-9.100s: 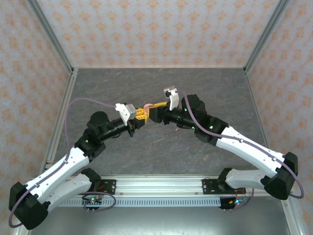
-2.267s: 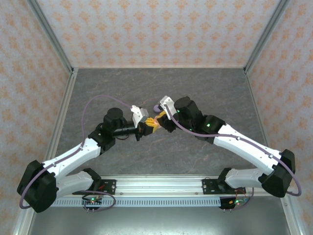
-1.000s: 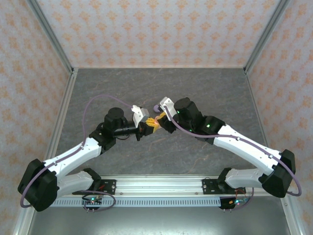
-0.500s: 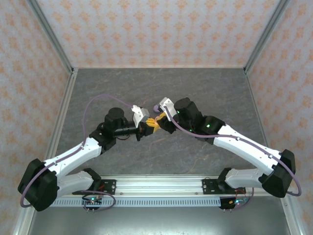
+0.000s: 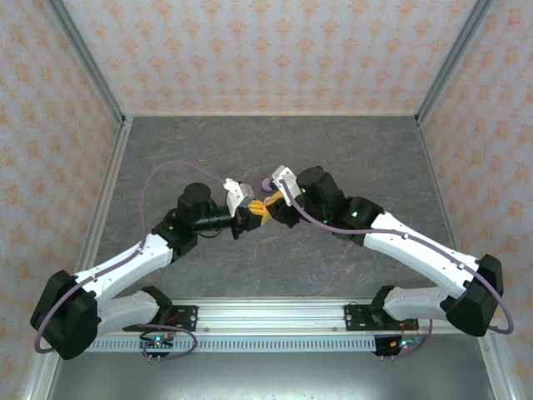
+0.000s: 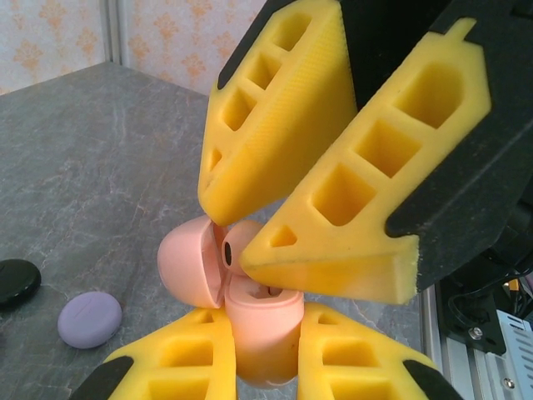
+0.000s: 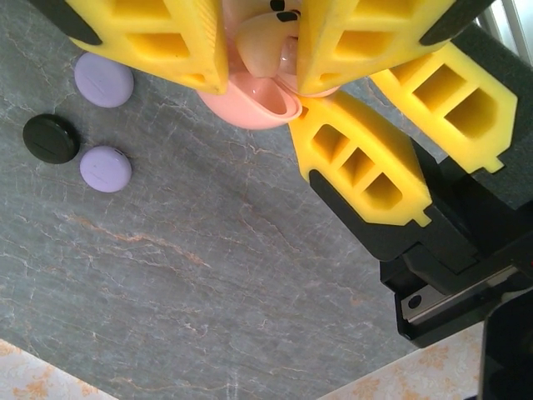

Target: Insert the wireless bluetooth earbuds into the charging case

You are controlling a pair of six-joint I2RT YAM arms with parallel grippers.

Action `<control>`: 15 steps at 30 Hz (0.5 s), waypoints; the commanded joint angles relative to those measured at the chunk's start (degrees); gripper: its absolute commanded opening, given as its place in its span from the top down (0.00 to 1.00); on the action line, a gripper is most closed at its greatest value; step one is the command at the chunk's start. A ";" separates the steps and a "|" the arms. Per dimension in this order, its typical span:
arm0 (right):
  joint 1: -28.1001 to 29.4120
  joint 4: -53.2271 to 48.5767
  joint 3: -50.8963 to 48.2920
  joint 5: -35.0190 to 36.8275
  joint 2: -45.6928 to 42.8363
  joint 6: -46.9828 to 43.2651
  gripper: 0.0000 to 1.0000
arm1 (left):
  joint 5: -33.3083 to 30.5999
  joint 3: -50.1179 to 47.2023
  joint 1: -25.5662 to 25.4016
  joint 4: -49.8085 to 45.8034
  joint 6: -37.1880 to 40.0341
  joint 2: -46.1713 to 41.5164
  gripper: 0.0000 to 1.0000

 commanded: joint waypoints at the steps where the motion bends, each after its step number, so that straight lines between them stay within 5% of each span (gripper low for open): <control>1: 0.29 -0.42 2.61 -0.73 -0.98 0.84 0.70 | 0.64 1.48 -0.74 3.85 -0.38 -0.42 1.00; 8: 0.28 -1.44 4.82 1.29 -0.96 2.06 0.66 | 0.50 1.26 -0.83 3.87 -0.33 -0.61 1.00; 15: -1.48 -1.43 6.70 0.41 -4.81 6.92 0.48 | -1.00 0.03 -0.82 6.53 -1.22 -1.25 1.00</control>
